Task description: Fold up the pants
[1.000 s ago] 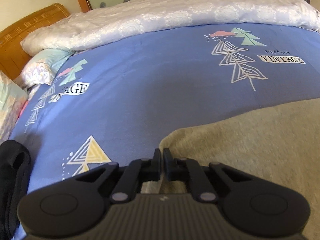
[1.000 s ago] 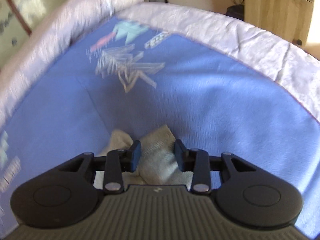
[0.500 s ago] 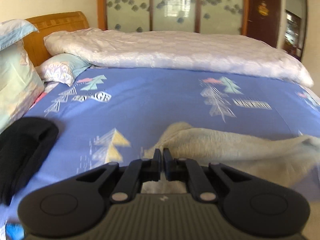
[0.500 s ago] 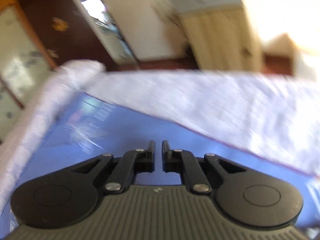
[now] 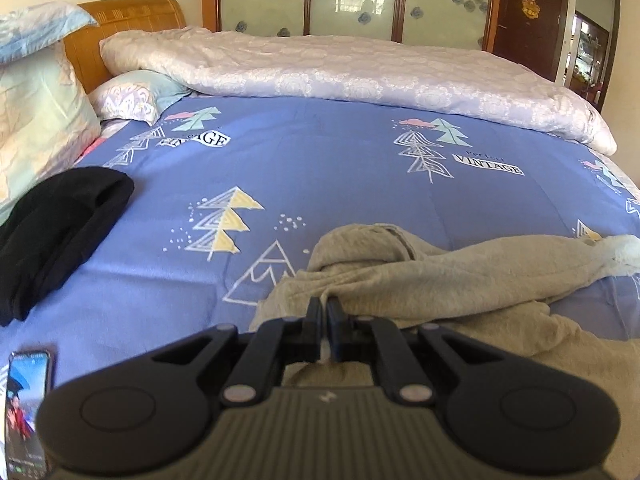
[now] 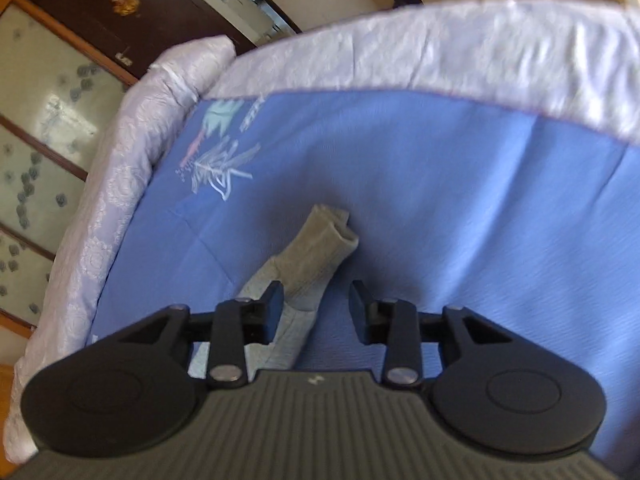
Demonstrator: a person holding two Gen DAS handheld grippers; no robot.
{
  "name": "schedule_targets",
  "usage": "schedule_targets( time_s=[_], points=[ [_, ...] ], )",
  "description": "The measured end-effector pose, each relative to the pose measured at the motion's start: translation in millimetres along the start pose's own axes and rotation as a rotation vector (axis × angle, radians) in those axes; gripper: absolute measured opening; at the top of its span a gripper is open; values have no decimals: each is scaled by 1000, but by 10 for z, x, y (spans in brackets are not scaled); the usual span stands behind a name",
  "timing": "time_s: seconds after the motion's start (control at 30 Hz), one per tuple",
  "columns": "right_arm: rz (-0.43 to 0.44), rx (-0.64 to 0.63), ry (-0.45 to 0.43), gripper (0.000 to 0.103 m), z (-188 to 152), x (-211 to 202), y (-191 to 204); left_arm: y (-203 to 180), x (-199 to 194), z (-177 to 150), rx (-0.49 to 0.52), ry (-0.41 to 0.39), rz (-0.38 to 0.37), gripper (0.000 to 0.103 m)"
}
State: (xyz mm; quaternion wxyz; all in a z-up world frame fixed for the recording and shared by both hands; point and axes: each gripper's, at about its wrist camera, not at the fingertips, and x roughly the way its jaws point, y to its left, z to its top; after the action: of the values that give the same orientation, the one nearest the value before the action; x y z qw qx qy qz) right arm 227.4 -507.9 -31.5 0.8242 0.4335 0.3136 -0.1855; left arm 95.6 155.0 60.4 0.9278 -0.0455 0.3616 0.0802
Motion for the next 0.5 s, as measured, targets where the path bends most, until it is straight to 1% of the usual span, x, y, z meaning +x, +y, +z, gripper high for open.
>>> schedule_targets(
  time_s=[0.03,0.1,0.13,0.17,0.2,0.27,0.3,0.37,0.43,0.47,0.5],
  points=[
    [12,38,19,37,-18,84,15,-1,-7,19,-5,-2,2,4],
    [50,93,65,14,-4,170,15,29,-57,74,-23,-13,-1,4],
    [48,83,58,11,8,100,63,43,-102,87,-33,-21,-4,4],
    [54,52,22,11,24,-36,126,76,-155,106,-45,-30,-9,4],
    [79,24,-16,11,66,-172,159,117,-217,118,-60,-38,-16,4],
    [121,11,-76,11,144,-556,160,208,-338,120,-91,-50,-23,3],
    [136,12,-95,11,206,-717,112,259,-403,110,-107,-59,-13,3],
    [166,25,-124,11,327,-1070,-65,377,-542,66,-126,-79,22,3],
    [211,45,-125,11,388,-1375,-328,556,-675,-33,-180,-75,11,3],
    [221,56,-118,11,383,-1526,-483,634,-723,-85,-206,-66,2,3],
    [211,59,-111,11,347,-1647,-621,707,-769,-161,-230,-52,-3,3]
  ],
)
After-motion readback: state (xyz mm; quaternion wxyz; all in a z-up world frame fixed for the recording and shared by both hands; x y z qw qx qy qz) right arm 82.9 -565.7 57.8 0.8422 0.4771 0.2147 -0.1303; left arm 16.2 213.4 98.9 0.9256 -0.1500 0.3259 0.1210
